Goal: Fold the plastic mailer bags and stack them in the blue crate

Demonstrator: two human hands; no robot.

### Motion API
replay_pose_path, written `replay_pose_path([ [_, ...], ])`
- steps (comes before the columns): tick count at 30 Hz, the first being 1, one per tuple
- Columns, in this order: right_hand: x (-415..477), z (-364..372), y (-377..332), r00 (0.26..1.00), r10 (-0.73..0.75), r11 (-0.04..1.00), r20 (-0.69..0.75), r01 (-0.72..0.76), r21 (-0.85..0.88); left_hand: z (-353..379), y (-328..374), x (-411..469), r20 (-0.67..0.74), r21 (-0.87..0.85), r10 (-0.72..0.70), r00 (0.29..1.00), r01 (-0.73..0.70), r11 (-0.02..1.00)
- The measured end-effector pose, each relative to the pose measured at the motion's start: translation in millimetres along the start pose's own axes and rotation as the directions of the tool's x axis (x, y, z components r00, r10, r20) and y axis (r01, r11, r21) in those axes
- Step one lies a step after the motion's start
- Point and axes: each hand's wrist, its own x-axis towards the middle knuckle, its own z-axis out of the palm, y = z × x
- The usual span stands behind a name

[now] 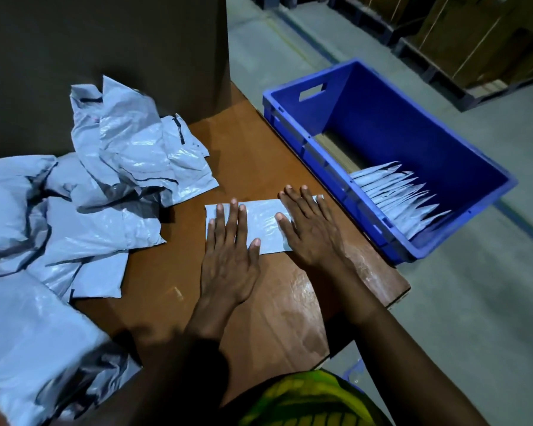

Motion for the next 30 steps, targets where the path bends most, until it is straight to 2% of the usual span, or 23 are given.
replay_pose_path([
  [4,7,0,-13,0.999,0.009,0.994,0.040,-0.013,0.105,-1,-4,-5,0.059,0.048,-0.029,0.998,0.026,0.999],
  [8,29,-4,-35,0.977,-0.208,0.969,0.046,0.200,0.142,-1,-6,-4,0.071,0.041,-0.025,0.997,0.022,0.999],
  [11,43,0,-49,0.947,-0.305,0.946,0.101,0.289,0.144,-2,0,-16,-0.017,0.038,-0.226,0.974,0.226,0.973],
  [13,42,9,-57,0.943,-0.319,0.946,0.093,0.311,0.086,-4,1,-28,-0.067,0.090,-0.296,0.953,0.301,0.949],
  [16,33,23,-61,0.955,-0.298,0.954,0.005,0.298,-0.046,-6,-5,-38,-0.093,0.158,-0.256,0.962,0.268,0.950],
  [21,40,25,-60,0.951,-0.308,0.950,0.016,0.308,-0.054,-6,-3,-36,-0.096,0.154,-0.279,0.955,0.291,0.944],
  [24,40,25,-60,0.950,-0.310,0.950,0.031,0.311,-0.015,-8,-1,-30,-0.073,0.161,-0.299,0.951,0.307,0.938],
  [26,40,18,-57,0.941,-0.338,0.937,0.017,0.334,0.106,-11,1,-24,-0.082,0.167,-0.292,0.953,0.302,0.939],
  [28,33,8,-49,0.935,-0.346,0.908,-0.076,0.354,0.224,-16,2,-14,-0.108,0.161,-0.226,0.968,0.241,0.957],
  [30,23,1,-35,0.946,-0.264,0.933,-0.186,0.300,0.200,-20,4,2,-0.110,0.175,-0.095,0.989,0.113,0.978],
])
